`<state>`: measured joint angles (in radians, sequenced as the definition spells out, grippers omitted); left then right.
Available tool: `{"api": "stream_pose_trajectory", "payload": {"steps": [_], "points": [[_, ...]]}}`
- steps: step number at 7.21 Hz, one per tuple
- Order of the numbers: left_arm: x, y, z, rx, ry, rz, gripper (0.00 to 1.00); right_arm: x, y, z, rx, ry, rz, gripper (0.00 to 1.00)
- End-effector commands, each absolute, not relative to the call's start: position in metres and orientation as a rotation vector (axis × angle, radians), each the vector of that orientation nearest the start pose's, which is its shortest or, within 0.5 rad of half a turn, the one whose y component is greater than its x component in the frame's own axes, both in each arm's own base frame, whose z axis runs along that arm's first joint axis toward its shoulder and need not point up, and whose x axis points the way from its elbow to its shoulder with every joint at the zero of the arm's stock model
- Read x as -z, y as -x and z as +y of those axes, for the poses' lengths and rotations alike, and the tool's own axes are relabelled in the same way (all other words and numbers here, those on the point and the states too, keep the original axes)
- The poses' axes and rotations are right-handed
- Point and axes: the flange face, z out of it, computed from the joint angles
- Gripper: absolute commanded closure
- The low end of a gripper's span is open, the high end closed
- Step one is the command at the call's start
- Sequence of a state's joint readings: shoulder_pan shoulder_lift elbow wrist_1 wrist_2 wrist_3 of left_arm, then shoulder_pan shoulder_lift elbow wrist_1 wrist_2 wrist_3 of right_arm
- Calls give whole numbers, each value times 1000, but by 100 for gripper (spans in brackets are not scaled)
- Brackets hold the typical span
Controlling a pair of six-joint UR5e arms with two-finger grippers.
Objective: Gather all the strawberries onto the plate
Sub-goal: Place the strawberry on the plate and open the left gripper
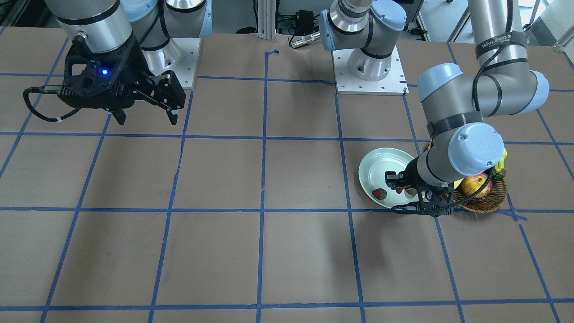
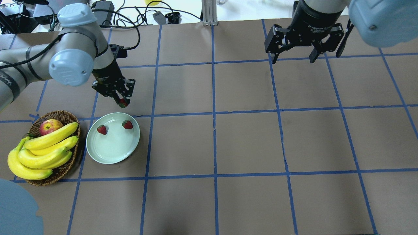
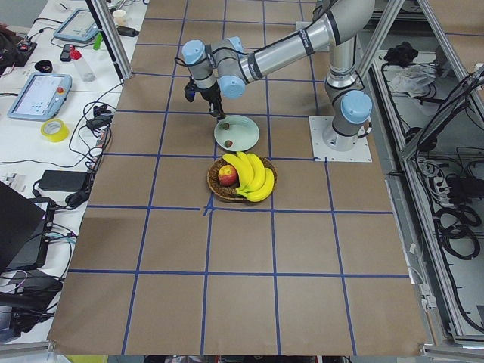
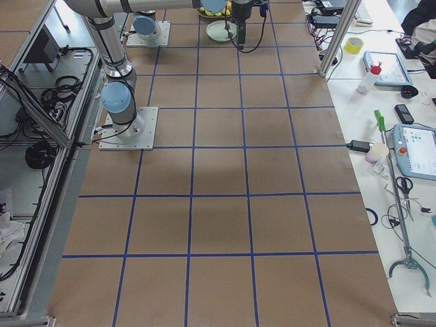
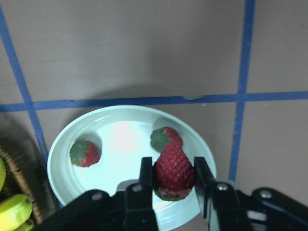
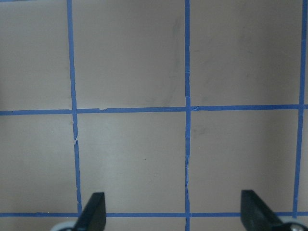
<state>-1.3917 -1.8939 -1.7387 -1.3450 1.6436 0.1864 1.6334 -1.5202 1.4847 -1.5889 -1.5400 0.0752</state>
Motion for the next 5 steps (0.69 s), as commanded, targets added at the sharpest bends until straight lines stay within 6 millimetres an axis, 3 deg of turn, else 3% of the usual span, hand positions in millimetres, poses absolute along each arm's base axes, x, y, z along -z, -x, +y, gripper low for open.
{"api": "stream_pose_trajectory", "payload": {"steps": [1,2,3,5], "points": [[-238,17,-555,-496,-10,3084,62,-507,-169,-509,80,-18,3106,0],[-236,17,-552,-505,9,3084,18,-507,-168,-509,80,-20,3106,0],[-243,17,-555,-479,16,3087,0,-507,-169,-509,82,-18,3105,0],[-270,16,-568,-366,26,3097,0,-508,-169,-509,84,-18,3104,0]]}}
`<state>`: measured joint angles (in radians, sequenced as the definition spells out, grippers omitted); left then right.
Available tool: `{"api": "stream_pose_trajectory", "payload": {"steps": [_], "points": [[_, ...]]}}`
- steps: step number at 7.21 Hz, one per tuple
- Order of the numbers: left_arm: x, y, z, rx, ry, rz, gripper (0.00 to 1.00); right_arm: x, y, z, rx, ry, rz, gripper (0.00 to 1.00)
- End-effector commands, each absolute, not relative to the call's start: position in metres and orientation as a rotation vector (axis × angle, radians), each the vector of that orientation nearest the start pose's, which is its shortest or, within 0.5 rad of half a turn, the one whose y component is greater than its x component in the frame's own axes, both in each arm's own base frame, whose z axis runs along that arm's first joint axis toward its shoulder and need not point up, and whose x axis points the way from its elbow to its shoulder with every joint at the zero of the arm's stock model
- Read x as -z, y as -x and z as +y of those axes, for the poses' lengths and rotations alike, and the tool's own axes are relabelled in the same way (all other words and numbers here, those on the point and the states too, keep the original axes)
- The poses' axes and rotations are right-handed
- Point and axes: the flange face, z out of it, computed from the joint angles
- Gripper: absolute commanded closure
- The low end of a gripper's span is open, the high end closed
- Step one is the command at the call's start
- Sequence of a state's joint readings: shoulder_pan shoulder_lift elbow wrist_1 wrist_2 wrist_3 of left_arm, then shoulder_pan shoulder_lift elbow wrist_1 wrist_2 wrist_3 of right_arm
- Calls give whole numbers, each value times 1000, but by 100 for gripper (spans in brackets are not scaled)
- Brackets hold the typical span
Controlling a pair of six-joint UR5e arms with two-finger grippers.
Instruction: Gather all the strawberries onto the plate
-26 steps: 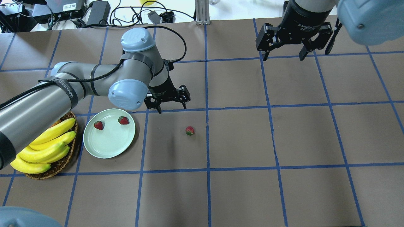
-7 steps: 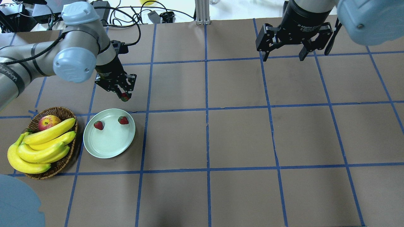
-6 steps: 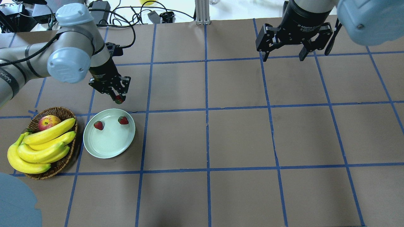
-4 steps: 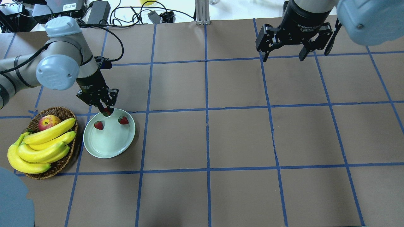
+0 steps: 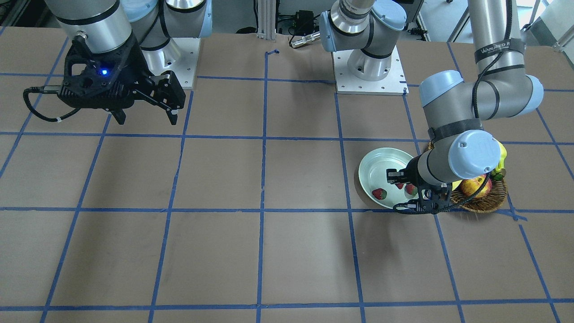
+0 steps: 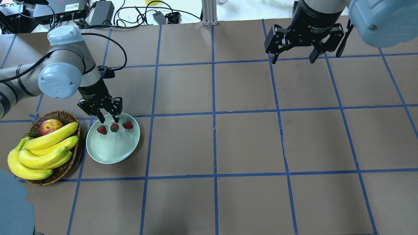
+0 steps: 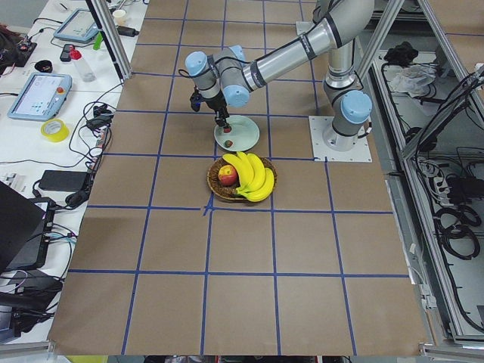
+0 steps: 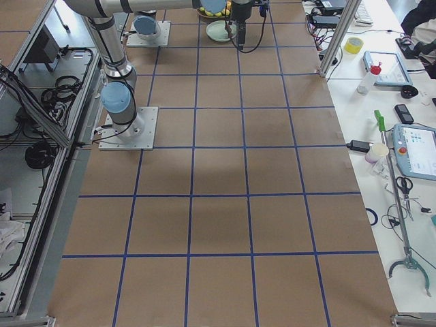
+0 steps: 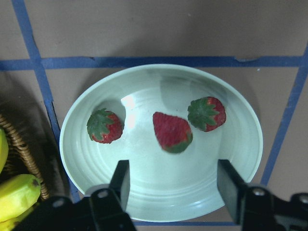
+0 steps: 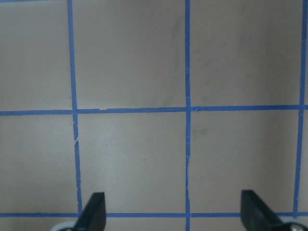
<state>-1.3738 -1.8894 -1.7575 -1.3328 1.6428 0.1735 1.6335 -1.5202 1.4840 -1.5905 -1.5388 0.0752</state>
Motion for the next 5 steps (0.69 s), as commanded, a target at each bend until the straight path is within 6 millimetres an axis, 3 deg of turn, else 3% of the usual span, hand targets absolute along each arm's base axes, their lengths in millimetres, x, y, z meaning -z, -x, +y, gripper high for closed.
{"api": "stream_pose_trajectory", "payload": {"steps": [1,2,4,5], "points": [[-311,21,-583,-241,25,3105,0,-508,-168,-509,85,-20,3104,0],[-350,28,-590,-150,11,3103,0,-508,-169,-509,87,-18,3104,0],[-427,49,-577,15,251,3167,0,-507,-168,-509,80,-20,3106,0],[-464,52,-573,109,260,3157,0,-507,-168,-509,80,-20,3106,0]]}}
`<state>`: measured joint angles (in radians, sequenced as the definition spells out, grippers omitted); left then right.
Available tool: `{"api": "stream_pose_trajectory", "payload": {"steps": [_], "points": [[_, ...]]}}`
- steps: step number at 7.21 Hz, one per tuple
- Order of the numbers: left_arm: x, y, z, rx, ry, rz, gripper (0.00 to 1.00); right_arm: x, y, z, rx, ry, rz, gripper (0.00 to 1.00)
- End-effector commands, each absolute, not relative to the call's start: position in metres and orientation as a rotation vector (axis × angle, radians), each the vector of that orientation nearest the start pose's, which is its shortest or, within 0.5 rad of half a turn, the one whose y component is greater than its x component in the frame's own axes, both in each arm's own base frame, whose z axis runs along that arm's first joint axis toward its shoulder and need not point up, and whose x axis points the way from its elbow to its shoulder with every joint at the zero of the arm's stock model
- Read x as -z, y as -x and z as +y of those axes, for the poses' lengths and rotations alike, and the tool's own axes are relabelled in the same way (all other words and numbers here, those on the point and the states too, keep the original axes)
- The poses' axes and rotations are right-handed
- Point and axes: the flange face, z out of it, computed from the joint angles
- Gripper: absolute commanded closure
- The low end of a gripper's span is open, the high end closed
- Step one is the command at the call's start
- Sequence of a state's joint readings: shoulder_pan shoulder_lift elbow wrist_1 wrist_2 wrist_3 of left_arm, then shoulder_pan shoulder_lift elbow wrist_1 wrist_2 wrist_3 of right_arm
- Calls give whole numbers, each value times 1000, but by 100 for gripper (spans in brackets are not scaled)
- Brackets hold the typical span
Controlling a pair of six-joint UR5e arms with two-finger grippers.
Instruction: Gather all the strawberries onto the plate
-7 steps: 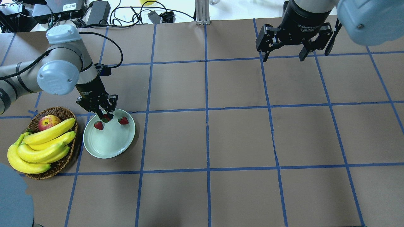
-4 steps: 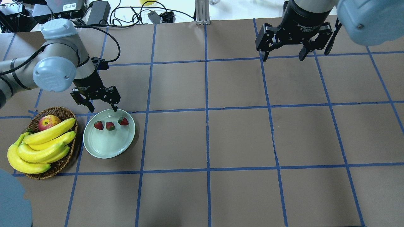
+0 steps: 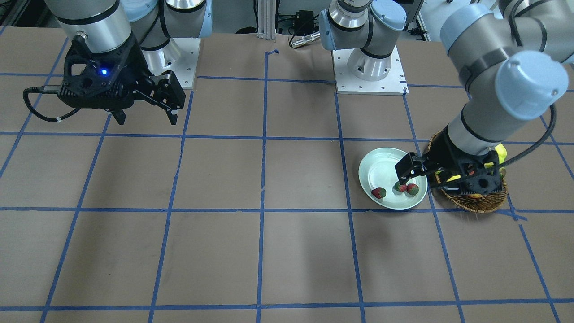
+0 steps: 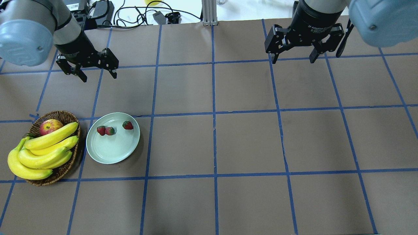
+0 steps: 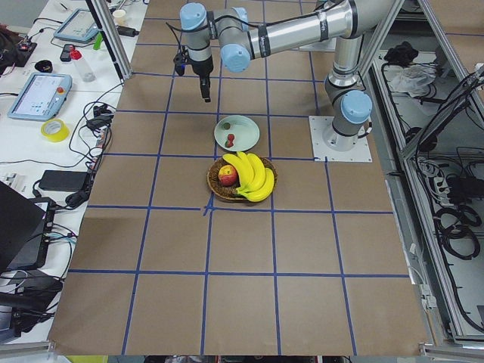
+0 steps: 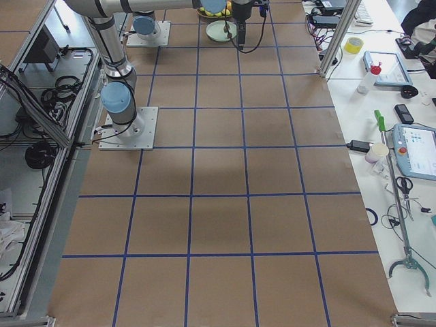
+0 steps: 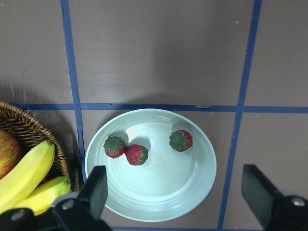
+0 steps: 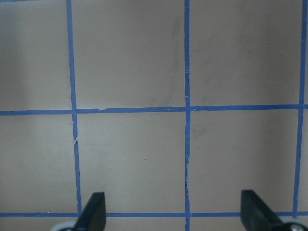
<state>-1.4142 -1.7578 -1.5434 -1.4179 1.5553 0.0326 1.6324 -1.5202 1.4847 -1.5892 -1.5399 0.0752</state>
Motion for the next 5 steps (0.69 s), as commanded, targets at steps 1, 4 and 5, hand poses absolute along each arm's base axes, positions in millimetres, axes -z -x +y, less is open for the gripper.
{"api": "stream_pose_trajectory", "payload": {"steps": [1,4,5], "points": [[-482,61,-563,108,249,3161,0,-507,-169,-509,82,-18,3105,0],[-513,72,-539,152,192,3151,0,-508,-168,-510,85,-22,3106,0],[-510,77,-533,103,97,3161,0,-508,-169,-510,84,-20,3104,0]]}}
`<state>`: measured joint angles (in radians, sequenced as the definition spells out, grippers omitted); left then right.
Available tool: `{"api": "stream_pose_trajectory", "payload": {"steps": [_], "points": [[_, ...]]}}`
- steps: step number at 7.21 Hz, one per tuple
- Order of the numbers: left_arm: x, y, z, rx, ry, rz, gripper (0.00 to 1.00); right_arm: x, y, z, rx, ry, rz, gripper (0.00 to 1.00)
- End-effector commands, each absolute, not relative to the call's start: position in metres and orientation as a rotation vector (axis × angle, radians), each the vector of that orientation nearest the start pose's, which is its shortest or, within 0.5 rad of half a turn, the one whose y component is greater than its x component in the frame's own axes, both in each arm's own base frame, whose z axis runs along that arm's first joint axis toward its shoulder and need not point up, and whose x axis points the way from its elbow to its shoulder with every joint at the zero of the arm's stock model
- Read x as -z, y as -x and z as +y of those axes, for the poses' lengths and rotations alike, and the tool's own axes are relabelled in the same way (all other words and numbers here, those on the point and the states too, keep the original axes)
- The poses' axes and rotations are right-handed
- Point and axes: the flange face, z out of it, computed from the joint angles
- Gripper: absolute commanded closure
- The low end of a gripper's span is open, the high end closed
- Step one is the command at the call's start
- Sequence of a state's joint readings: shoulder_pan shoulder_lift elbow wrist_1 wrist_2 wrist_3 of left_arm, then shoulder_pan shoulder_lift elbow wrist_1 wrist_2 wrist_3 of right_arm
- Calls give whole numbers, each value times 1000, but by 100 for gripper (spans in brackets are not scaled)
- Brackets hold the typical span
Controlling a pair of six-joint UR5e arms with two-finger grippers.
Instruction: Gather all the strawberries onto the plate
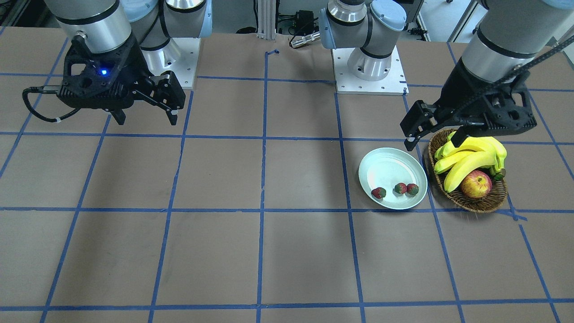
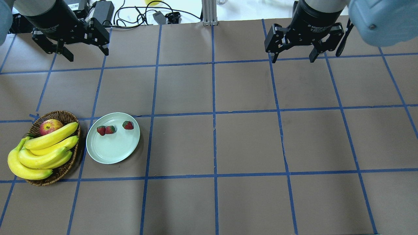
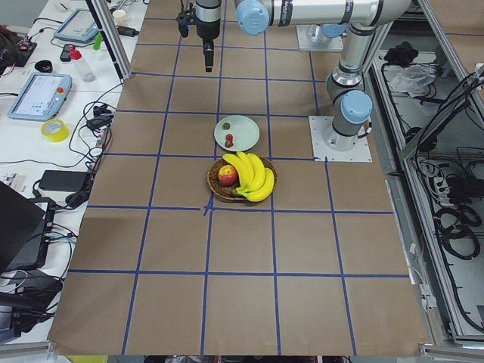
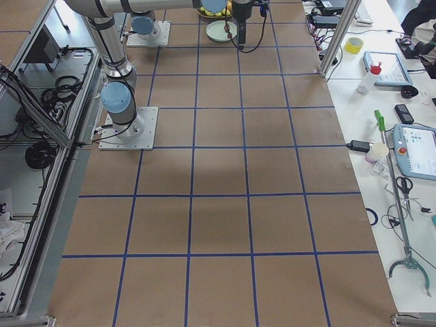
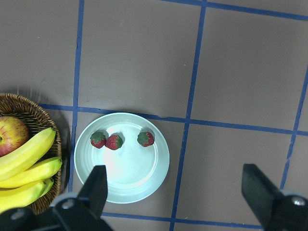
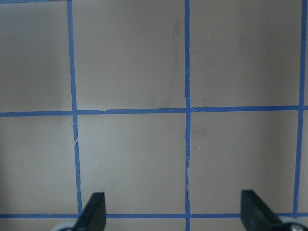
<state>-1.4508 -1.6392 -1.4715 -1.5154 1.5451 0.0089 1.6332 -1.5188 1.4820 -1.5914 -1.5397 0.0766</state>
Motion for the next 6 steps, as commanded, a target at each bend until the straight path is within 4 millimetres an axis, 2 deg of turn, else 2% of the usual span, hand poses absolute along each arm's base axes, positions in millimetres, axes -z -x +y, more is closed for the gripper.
{"api": "stream_pose_trajectory", "payload": {"steps": [1,3,6], "points": [[-512,88,-530,107,62,3162,0,-507,-168,-511,84,-22,3104,0],[-515,97,-519,59,28,3165,0,-506,-168,-511,82,-20,3105,0],[-506,100,-519,34,17,3166,0,-506,-168,-511,82,-20,3105,0]]}}
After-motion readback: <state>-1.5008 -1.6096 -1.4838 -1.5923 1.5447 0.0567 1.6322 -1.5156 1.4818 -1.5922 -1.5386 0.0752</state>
